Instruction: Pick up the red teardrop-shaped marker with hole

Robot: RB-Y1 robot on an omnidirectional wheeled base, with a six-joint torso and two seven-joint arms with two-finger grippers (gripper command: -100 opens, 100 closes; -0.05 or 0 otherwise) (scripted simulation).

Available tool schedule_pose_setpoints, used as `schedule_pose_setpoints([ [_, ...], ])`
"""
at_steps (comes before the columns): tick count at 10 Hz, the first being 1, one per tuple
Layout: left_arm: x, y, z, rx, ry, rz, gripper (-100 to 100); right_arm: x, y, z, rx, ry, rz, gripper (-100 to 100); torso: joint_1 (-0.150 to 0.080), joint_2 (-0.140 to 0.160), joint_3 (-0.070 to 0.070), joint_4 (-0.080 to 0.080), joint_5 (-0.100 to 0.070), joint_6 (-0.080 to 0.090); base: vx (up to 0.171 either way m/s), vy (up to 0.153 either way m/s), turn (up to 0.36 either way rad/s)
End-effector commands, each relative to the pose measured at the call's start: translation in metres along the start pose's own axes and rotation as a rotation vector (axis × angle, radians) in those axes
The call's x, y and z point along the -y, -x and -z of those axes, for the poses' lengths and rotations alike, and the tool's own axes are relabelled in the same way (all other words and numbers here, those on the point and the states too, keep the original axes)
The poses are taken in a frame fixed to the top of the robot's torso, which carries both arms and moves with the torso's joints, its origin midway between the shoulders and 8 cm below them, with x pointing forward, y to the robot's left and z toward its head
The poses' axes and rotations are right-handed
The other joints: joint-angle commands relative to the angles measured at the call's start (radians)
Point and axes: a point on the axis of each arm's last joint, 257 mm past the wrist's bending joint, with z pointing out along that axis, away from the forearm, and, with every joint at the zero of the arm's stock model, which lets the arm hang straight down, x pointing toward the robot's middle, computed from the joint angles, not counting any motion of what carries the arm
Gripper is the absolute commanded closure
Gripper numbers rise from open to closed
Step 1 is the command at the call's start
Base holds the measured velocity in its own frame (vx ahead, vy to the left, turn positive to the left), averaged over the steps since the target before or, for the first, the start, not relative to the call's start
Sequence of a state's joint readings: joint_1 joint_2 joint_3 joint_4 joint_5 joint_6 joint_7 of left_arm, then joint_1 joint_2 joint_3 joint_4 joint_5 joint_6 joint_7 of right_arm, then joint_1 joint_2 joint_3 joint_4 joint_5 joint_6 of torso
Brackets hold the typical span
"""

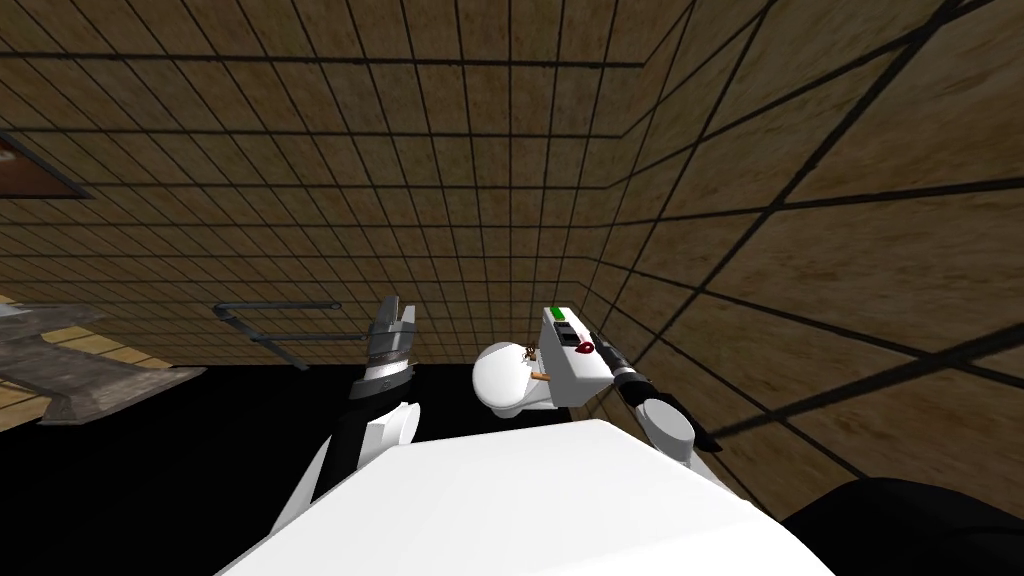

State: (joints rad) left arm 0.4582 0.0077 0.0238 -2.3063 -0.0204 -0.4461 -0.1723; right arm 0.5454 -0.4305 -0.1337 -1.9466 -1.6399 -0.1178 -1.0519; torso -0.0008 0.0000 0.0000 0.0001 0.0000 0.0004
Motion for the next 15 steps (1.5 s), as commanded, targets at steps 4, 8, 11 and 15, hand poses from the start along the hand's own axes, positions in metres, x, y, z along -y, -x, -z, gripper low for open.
schedule_pose_setpoints([
  [4, 0.000, 0.000, 0.000, 0.000, 0.000, 0.000, 0, -0.021, 0.017, 0.003, 0.065, 0.031, -0.103, -100, 0.000, 0.000, 0.000, 0.000, 0.000, 0.000, 0.002, -0.004, 0.051],
  [8, 0.000, 0.000, 0.000, 0.000, 0.000, 0.000, 0, -0.039, 0.029, 0.006, 0.113, 0.060, -0.185, -100, 0.000, 0.000, 0.000, 0.000, 0.000, 0.000, 0.004, -0.005, 0.052],
  [11, 0.000, 0.000, 0.000, 0.000, 0.000, 0.000, 0, -0.060, 0.042, 0.011, 0.162, 0.100, -0.275, -100, 0.000, 0.000, 0.000, 0.000, 0.000, 0.000, 0.010, -0.005, 0.080],
  [15, 0.000, 0.000, 0.000, 0.000, 0.000, 0.000, 0, -0.071, 0.049, 0.017, 0.183, 0.122, -0.308, 0, 0.000, -0.001, 0.000, 0.000, 0.000, 0.000, 0.011, -0.002, 0.031],
])
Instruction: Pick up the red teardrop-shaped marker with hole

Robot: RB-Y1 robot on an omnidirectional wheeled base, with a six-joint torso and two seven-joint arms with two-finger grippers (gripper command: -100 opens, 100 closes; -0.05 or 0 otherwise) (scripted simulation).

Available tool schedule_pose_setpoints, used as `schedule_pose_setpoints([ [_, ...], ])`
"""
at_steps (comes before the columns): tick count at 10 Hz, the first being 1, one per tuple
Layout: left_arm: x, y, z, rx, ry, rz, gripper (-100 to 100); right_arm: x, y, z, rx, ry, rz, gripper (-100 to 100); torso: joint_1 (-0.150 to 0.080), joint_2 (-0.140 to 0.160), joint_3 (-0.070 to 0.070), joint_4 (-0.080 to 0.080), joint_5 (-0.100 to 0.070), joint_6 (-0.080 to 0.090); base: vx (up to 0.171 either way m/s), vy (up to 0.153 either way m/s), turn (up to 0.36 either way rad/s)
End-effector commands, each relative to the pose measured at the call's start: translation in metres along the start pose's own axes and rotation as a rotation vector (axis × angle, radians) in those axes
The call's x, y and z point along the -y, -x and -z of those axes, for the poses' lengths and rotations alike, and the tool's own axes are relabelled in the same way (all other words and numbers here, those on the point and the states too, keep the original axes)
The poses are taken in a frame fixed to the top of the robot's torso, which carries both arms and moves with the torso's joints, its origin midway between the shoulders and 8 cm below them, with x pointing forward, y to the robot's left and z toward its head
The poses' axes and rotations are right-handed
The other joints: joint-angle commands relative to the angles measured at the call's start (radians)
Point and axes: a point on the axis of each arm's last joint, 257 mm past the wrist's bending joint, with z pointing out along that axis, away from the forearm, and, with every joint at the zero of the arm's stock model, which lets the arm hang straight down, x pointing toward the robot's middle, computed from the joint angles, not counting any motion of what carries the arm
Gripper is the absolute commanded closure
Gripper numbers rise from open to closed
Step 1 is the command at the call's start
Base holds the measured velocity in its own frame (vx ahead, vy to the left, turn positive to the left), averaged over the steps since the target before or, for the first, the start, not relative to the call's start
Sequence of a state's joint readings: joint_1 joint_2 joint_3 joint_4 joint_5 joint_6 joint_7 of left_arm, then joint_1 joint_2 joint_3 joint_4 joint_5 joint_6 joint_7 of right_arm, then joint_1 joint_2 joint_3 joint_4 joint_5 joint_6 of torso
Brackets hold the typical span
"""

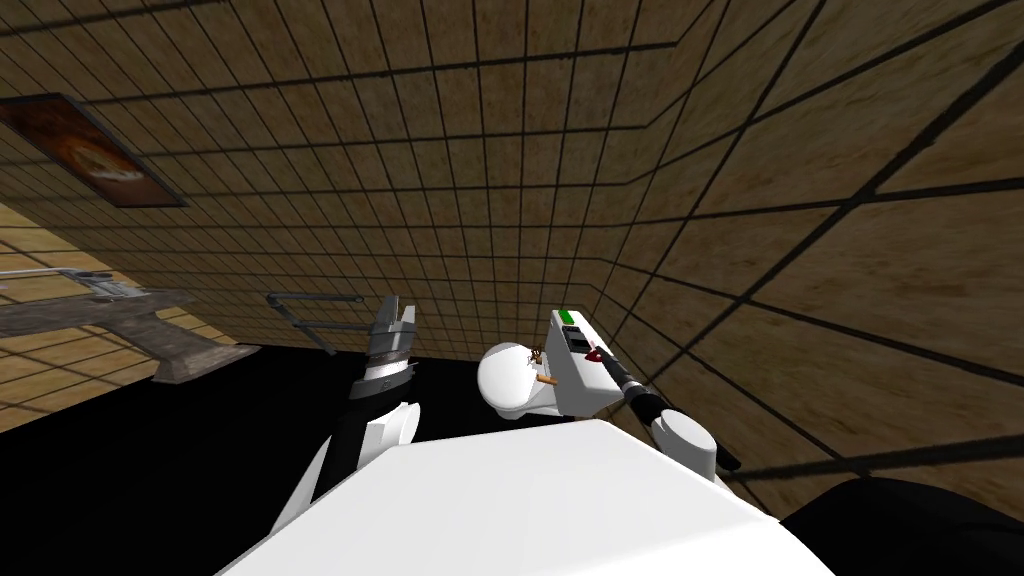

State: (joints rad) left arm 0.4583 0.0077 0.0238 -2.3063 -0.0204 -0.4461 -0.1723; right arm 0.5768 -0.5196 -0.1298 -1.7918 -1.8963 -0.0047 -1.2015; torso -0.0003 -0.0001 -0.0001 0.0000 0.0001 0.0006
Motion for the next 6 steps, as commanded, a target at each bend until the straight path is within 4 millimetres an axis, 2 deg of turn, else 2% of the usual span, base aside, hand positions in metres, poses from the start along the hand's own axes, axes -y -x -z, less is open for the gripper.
schedule_pose_setpoints([
  [1, 0.000, 0.000, 0.000, 0.000, 0.000, 0.000, 0, -0.006, -0.008, -0.005, -0.014, 0.011, -0.005, -100, 0.000, 0.000, 0.000, 0.000, 0.000, 0.000, -0.015, 0.012, 0.167],
  [4, 0.000, 0.000, 0.000, 0.000, 0.000, 0.000, 0, -0.017, -0.025, -0.016, -0.044, 0.032, -0.016, -100, 0.001, 0.002, 0.001, 0.001, 0.000, -0.001, -0.031, 0.014, 0.125],
  [6, 0.000, 0.000, 0.000, 0.000, 0.000, 0.000, 0, -0.017, -0.025, -0.016, -0.041, 0.032, -0.014, -100, 0.001, 0.001, 0.001, 0.001, 0.000, -0.001, -0.015, 0.011, 0.056],
])
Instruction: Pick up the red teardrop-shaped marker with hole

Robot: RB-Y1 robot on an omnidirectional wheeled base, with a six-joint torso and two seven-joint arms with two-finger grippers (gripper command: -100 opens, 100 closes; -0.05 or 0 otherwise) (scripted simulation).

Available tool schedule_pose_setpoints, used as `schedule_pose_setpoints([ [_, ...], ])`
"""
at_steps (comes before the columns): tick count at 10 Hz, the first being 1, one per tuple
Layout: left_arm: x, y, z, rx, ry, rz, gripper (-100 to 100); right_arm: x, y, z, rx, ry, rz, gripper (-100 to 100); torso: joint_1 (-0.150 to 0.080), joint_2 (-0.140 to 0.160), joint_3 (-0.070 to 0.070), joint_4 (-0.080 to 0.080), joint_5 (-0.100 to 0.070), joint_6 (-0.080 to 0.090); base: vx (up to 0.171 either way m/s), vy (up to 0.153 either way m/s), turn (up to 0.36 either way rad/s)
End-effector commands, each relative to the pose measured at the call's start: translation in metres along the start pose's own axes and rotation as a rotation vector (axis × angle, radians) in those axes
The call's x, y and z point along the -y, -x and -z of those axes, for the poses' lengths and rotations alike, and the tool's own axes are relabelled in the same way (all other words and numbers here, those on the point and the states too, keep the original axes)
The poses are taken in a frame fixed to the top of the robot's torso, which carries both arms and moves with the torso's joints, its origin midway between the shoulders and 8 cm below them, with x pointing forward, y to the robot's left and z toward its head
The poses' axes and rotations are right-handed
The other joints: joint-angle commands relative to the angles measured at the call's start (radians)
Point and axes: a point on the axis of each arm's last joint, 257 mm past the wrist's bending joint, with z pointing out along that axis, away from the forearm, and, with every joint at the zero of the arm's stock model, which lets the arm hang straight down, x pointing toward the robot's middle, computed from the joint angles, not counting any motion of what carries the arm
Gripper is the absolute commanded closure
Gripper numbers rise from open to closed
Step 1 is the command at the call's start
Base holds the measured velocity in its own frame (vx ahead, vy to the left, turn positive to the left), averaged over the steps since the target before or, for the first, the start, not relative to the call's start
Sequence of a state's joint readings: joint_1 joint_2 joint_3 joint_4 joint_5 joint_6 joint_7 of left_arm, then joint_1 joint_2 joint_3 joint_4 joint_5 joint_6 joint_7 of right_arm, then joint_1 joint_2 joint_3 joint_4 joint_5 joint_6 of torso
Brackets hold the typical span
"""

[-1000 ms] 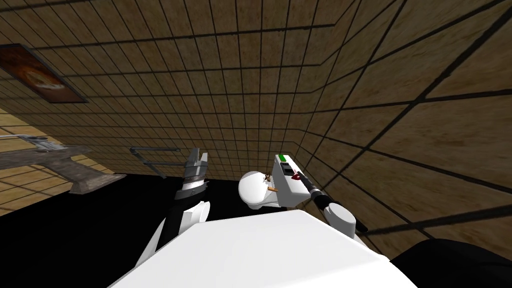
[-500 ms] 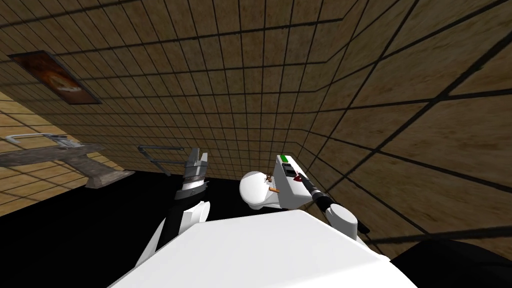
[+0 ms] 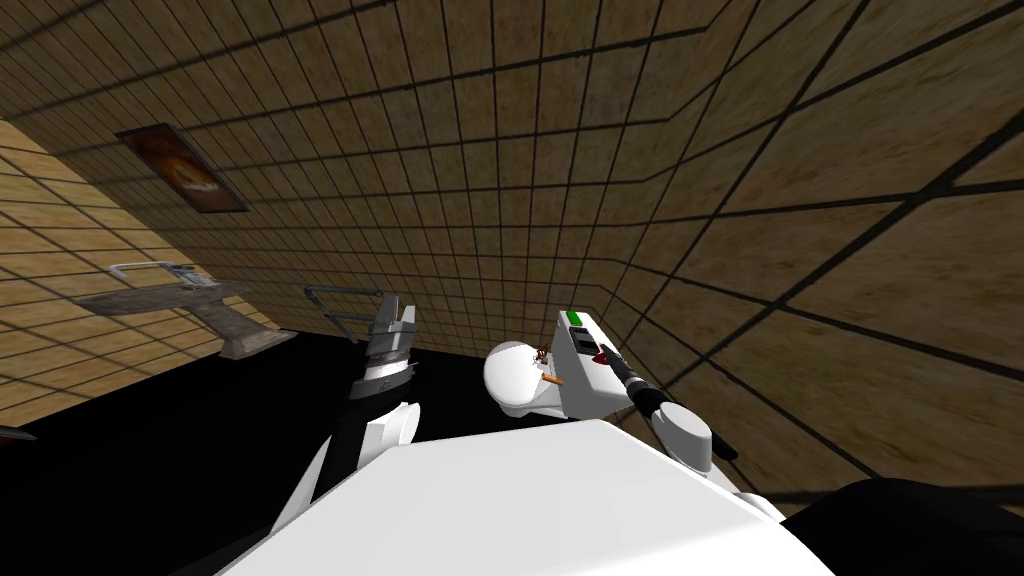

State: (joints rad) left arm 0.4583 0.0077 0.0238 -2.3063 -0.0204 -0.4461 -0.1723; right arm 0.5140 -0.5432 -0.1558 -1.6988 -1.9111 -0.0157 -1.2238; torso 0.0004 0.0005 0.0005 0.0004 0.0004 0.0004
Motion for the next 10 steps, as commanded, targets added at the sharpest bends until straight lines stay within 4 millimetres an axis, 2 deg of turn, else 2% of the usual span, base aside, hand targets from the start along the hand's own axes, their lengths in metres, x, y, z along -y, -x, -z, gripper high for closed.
schedule_pose_setpoints([
  [1, 0.000, 0.000, 0.000, 0.000, 0.000, 0.000, 0, 0.000, 0.000, 0.000, 0.000, 0.000, 0.000, 100, 0.000, 0.000, 0.000, 0.000, 0.000, 0.000, -0.003, 0.000, -0.014],
  [5, 0.000, 0.000, 0.000, 0.000, 0.000, 0.000, 0, 0.000, 0.000, 0.000, 0.000, 0.000, 0.000, 100, 0.000, -0.001, 0.000, 0.000, 0.000, 0.000, 0.000, 0.000, 0.000],
  [6, 0.000, 0.000, 0.000, 0.000, 0.000, 0.000, 0, 0.000, 0.000, 0.000, 0.000, 0.000, 0.000, 0, -0.001, -0.001, 0.000, 0.000, 0.000, 0.000, 0.000, 0.000, 0.000],
  [7, 0.000, 0.000, 0.000, 0.000, 0.000, 0.000, 0, 0.006, 0.009, 0.006, 0.015, -0.011, 0.006, 100, -0.001, -0.001, -0.001, 0.000, 0.000, 0.000, 0.025, -0.016, -0.211],
  [10, 0.000, 0.000, 0.000, 0.000, 0.000, 0.000, 0, 0.015, 0.023, 0.016, 0.039, -0.029, 0.014, 100, -0.001, -0.002, -0.001, -0.001, 0.000, 0.001, 0.032, -0.015, -0.126],
])
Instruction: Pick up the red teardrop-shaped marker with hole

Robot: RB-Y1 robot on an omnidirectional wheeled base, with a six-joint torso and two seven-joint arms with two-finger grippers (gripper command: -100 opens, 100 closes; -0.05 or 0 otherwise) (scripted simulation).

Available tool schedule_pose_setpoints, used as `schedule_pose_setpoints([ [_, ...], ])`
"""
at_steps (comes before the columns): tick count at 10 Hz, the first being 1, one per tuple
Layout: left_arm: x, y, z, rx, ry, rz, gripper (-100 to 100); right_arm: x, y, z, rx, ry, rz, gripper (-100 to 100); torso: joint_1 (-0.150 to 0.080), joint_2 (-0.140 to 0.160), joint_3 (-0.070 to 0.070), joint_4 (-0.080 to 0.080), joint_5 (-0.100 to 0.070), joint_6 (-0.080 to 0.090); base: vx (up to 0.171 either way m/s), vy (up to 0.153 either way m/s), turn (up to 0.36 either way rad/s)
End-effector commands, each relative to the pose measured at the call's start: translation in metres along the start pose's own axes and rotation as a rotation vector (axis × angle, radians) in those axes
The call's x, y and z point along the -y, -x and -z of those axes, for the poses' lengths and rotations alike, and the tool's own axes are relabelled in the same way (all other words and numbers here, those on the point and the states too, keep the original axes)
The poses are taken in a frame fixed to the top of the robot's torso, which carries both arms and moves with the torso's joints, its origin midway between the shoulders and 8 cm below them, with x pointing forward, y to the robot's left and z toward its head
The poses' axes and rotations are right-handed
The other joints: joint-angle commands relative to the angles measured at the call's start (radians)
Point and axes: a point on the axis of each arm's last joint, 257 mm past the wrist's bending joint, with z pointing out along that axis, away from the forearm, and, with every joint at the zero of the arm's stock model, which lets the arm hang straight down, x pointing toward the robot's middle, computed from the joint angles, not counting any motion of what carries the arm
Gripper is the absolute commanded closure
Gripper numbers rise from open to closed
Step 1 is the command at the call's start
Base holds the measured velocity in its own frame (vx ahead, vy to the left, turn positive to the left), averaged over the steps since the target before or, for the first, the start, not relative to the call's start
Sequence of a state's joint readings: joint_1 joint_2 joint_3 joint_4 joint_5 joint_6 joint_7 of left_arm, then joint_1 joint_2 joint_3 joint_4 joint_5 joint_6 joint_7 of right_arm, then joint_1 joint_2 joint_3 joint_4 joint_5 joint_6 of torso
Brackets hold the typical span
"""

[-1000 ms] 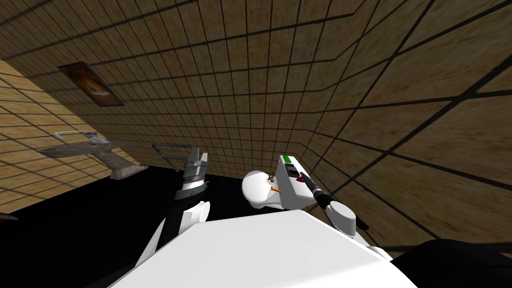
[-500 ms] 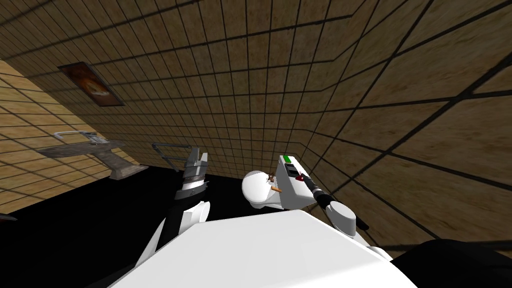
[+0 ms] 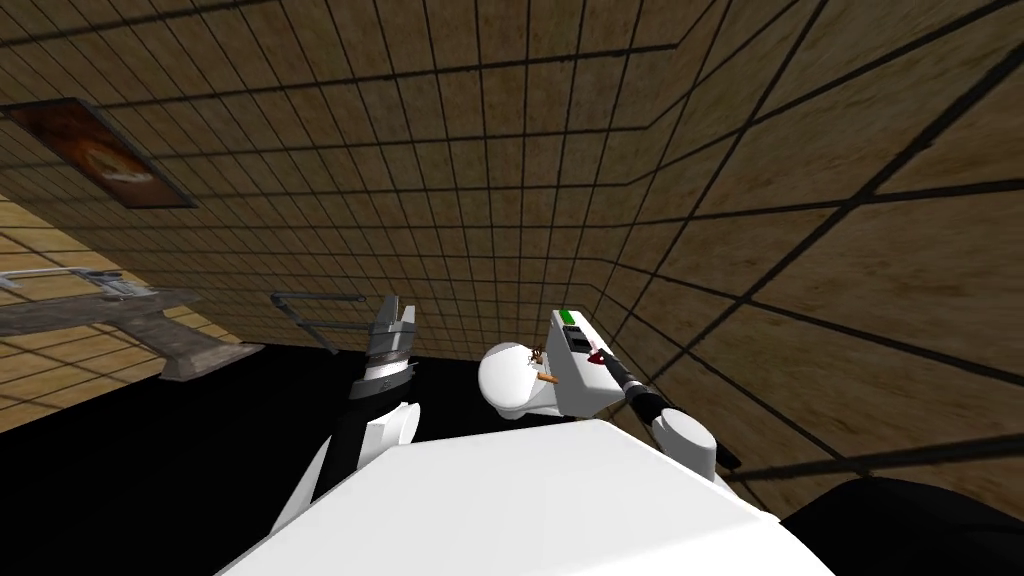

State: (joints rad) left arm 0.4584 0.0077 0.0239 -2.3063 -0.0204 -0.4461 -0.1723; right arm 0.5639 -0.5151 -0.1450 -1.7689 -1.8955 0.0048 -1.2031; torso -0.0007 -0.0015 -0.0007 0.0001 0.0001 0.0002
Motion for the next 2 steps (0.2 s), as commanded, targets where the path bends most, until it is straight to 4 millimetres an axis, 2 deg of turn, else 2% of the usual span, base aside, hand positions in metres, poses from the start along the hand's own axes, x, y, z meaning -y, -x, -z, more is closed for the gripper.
schedule_pose_setpoints([
  [1, 0.0000, 0.0000, 0.0000, 0.000, 0.000, 0.000, 0, 0.0000, 0.0000, 0.0000, 0.000, 0.000, 0.000, 100, 0.000, 0.000, 0.000, 0.000, 0.000, 0.000, 0.009, -0.004, -0.009],
  [2, 0.0000, 0.0000, 0.0000, 0.000, 0.000, 0.000, 0, 0.0004, 0.0008, 0.0003, 0.001, -0.001, 0.001, 0, 0.000, 0.000, 0.000, 0.000, 0.000, 0.000, 0.000, 0.000, 0.000],
])
